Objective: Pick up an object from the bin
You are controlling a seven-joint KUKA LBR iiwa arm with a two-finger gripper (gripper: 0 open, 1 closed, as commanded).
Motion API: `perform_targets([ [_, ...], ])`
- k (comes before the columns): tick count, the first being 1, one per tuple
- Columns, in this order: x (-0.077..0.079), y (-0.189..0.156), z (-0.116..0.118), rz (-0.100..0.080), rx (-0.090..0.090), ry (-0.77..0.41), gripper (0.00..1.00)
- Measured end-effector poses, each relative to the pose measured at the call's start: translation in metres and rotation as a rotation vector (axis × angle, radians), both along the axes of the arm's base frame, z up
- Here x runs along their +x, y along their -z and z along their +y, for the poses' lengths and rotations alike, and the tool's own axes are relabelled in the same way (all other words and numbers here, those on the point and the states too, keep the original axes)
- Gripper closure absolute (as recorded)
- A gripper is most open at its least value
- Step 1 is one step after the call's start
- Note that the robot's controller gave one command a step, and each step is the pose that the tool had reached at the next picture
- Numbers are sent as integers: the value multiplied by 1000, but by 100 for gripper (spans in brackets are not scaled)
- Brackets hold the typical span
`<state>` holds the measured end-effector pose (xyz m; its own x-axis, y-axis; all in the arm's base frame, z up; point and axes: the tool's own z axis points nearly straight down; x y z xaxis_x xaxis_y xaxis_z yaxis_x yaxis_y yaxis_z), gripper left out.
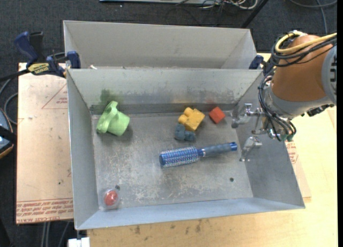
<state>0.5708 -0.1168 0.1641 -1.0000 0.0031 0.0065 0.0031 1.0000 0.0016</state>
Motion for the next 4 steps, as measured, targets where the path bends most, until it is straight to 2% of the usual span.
perform_targets([
  [1,22,90,20,-12,0,-36,0],
  [2,22,86,18,-11,-2,-36,100],
  [3,13,-1,28,-16,-2,-31,100],
  [4,16,-79,33,-17,-3,-31,100],
])
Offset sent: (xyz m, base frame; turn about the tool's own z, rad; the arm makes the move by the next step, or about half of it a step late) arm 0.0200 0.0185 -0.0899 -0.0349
